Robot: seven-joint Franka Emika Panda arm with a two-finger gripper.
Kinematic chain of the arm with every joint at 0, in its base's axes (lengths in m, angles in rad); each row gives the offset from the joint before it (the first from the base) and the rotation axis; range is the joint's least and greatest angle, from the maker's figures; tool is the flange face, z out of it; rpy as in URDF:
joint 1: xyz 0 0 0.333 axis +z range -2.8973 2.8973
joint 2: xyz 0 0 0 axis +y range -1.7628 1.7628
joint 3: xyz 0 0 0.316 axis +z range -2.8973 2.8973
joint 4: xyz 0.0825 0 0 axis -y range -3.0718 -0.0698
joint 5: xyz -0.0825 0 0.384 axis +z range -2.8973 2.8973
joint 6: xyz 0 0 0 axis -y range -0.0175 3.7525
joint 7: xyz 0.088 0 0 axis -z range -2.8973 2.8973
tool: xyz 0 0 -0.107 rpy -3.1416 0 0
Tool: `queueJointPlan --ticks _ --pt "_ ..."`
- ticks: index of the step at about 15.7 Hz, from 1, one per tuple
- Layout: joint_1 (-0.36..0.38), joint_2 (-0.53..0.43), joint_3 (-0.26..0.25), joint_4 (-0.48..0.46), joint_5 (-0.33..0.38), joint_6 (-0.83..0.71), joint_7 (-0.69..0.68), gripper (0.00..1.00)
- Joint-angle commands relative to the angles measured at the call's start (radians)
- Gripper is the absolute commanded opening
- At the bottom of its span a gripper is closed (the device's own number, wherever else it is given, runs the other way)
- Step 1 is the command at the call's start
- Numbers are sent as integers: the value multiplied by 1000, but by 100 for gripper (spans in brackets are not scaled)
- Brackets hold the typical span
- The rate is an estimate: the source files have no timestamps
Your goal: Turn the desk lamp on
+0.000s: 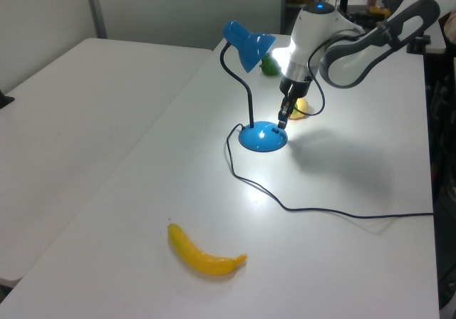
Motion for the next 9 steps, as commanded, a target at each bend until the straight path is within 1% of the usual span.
queueJointPlan --ticks 1,4,6,8,9 --pt "2 -73 5 -10 -23 -152 16 0" --pt "2 -127 5 -6 -23 -304 21 0" --pt "2 -173 5 -1 -23 -375 22 0" --pt "1 -208 5 40 -23 -483 22 0" --pt "-1 -215 5 86 -23 -549 16 0"
